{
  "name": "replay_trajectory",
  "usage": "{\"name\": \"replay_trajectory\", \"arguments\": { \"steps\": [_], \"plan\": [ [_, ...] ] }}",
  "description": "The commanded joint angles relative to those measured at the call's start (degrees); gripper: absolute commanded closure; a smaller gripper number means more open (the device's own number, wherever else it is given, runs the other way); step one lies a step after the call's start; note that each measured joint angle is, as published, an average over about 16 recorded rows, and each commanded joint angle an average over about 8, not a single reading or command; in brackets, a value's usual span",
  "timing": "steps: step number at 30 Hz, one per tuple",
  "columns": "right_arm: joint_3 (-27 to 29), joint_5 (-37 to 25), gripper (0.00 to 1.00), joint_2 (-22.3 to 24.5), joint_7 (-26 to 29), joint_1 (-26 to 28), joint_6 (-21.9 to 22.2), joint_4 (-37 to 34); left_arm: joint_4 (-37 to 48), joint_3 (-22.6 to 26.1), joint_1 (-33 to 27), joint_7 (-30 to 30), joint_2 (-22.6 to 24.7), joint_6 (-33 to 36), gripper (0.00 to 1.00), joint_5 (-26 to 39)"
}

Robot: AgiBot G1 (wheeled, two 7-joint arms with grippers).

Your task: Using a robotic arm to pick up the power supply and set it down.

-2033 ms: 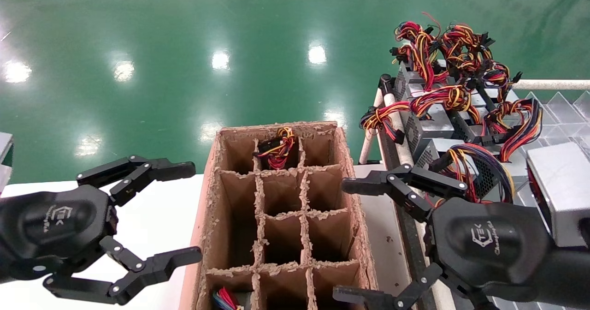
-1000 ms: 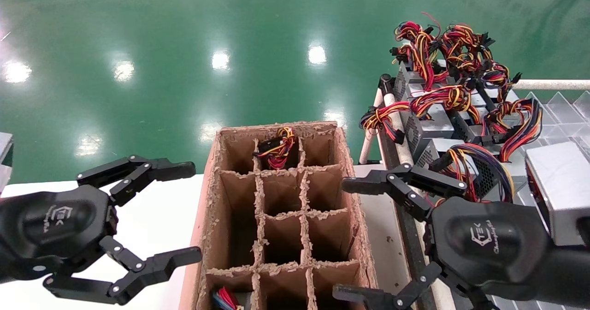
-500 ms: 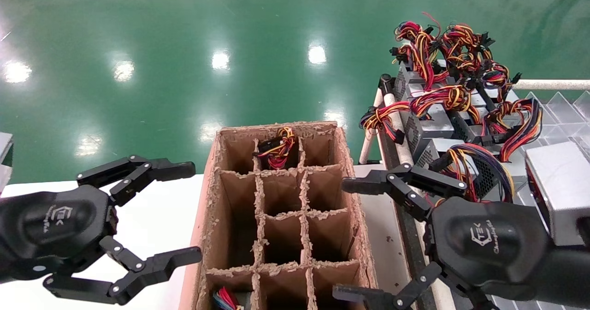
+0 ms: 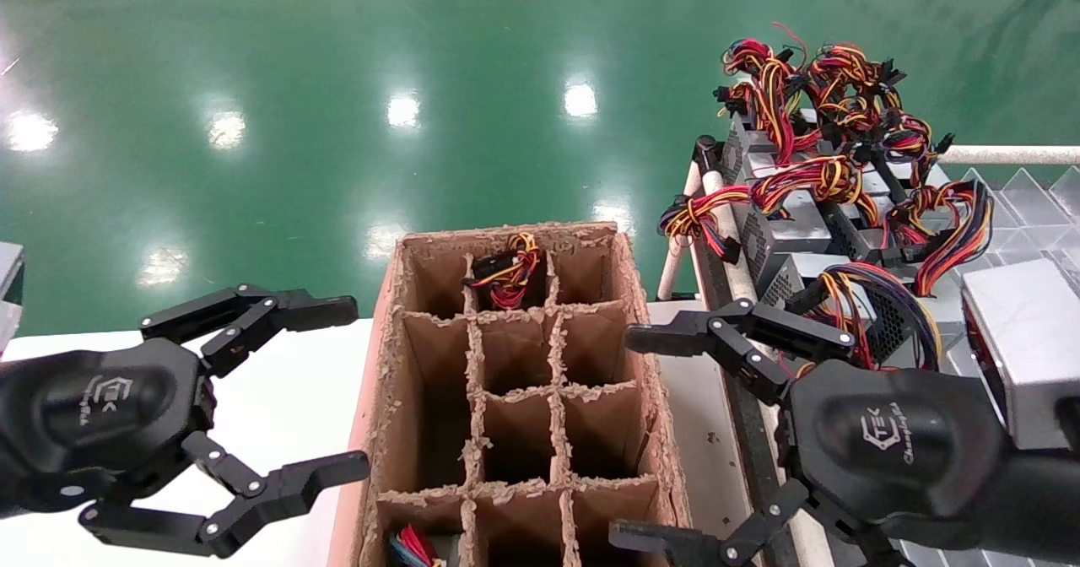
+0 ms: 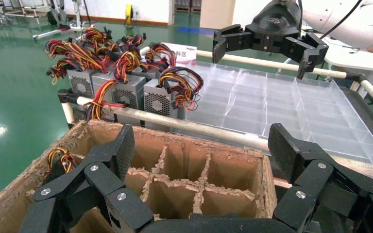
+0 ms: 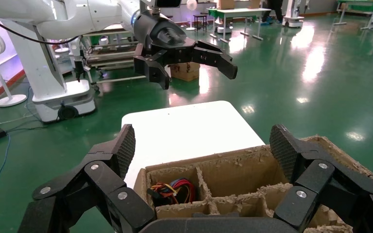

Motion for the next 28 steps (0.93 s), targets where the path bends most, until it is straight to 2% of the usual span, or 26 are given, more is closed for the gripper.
{"name": "replay_trajectory", "arguments": {
  "steps": [1, 28],
  "plan": [
    [0.0, 0.0, 0.00, 0.0, 0.0, 0.0, 0.0, 0.0, 0.0, 0.0, 0.0, 0.0, 0.0, 0.0, 0.00, 0.0],
    [0.0, 0.0, 0.00, 0.0, 0.0, 0.0, 0.0, 0.0, 0.0, 0.0, 0.0, 0.0, 0.0, 0.0, 0.00, 0.0]
  ]
}}
